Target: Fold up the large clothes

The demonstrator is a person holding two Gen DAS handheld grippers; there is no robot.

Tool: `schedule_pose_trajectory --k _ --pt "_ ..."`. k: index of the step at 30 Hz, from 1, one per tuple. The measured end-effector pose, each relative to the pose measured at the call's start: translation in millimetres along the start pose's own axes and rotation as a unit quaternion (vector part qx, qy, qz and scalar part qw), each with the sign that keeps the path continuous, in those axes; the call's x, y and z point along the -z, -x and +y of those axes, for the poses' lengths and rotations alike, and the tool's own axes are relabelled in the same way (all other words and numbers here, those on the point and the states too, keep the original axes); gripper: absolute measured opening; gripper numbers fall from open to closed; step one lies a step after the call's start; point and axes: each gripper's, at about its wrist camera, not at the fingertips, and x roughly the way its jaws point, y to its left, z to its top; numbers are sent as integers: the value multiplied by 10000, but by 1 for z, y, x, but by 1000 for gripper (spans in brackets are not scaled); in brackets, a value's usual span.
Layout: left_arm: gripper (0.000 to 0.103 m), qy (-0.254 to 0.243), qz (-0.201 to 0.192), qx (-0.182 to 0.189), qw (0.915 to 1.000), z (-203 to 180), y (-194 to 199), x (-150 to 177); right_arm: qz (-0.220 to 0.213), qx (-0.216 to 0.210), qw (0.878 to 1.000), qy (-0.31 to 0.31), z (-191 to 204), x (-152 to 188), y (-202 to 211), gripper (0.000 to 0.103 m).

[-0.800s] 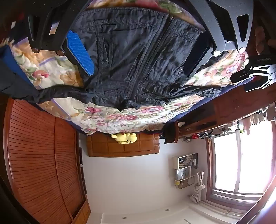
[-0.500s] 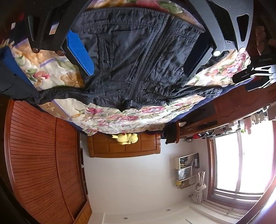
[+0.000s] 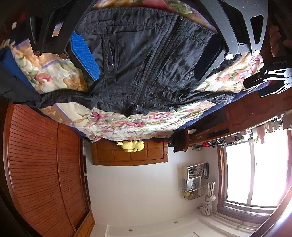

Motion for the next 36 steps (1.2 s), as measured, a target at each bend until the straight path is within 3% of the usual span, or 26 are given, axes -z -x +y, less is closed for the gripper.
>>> schedule_pose_trajectory --k 36 --pt "103 49 -53 -27 10000 3 3 -7 -113 -3 9999 -4 1 -1 0 103"
